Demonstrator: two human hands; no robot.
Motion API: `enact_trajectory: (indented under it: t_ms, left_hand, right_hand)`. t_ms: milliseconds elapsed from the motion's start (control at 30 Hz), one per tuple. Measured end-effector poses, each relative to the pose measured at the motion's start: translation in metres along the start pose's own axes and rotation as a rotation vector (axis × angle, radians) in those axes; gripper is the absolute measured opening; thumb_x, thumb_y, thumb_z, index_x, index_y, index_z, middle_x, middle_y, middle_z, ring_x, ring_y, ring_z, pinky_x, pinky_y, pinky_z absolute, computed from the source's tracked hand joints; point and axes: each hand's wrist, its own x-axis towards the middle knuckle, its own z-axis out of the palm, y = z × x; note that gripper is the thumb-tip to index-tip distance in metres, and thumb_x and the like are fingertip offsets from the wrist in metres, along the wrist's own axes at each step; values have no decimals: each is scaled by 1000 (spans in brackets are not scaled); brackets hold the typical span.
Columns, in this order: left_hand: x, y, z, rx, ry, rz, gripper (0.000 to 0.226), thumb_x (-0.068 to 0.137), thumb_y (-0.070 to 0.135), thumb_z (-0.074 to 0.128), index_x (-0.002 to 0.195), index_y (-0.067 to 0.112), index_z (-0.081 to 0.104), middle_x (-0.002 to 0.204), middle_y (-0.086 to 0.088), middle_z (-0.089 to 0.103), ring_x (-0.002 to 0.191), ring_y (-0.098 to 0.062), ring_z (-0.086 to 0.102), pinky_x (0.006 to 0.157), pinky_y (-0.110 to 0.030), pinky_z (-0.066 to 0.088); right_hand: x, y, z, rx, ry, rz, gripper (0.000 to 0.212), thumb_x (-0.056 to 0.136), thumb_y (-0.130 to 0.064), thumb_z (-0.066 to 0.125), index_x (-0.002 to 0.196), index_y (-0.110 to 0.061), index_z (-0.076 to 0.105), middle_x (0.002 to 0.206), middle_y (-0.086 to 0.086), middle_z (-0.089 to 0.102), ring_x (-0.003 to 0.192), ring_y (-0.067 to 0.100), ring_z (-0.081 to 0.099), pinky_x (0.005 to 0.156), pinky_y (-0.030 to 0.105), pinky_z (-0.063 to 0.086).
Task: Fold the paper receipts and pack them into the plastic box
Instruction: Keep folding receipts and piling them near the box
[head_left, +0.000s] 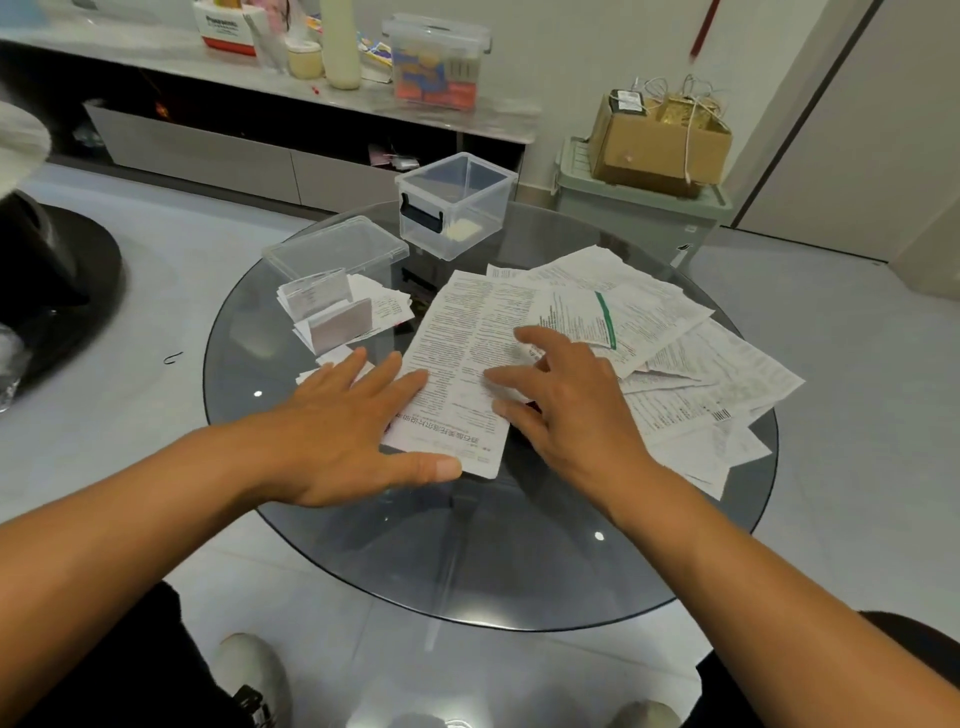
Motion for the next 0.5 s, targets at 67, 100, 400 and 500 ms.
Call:
enact_trajectory:
  t_ms: [67, 100, 400, 500]
  left_hand:
    - [1, -1, -1, 1, 11, 10, 118, 57, 107, 11, 153, 47, -22, 165, 13, -24, 154, -21, -22, 125, -55, -5]
    - [1, -2, -2, 15, 26, 17, 117, 61, 106, 15, 154, 46, -20, 166, 12, -22, 154, -20, -20, 125, -54, -7]
    - [1, 1, -4, 125, 151, 89, 111, 73, 96, 24, 161, 32, 1, 169, 10, 3, 156, -13, 4, 128, -41, 0]
    - [-1, 2, -4, 93, 162, 82, 112, 72, 97, 28, 161, 33, 2, 169, 10, 5, 154, -17, 11, 127, -41, 14]
  right_hand:
    - [-2, -5, 0, 130, -22, 70, 36, 102, -20, 60, 135, -32, 65, 157, 1, 44, 132, 25, 52, 107, 49, 43]
    - [-2, -5, -1, 256, -11, 142, 42, 103, -12, 54, 140, -32, 61, 158, -1, 40, 135, 22, 51, 111, 46, 44]
    - [1, -10, -14, 784, -95, 327, 66, 91, 8, 59, 128, -47, 58, 145, 0, 54, 94, 4, 72, 62, 13, 50]
    - [0, -12, -7, 698, -44, 202, 65, 89, 7, 63, 126, -46, 63, 148, -8, 50, 106, 7, 65, 78, 20, 52]
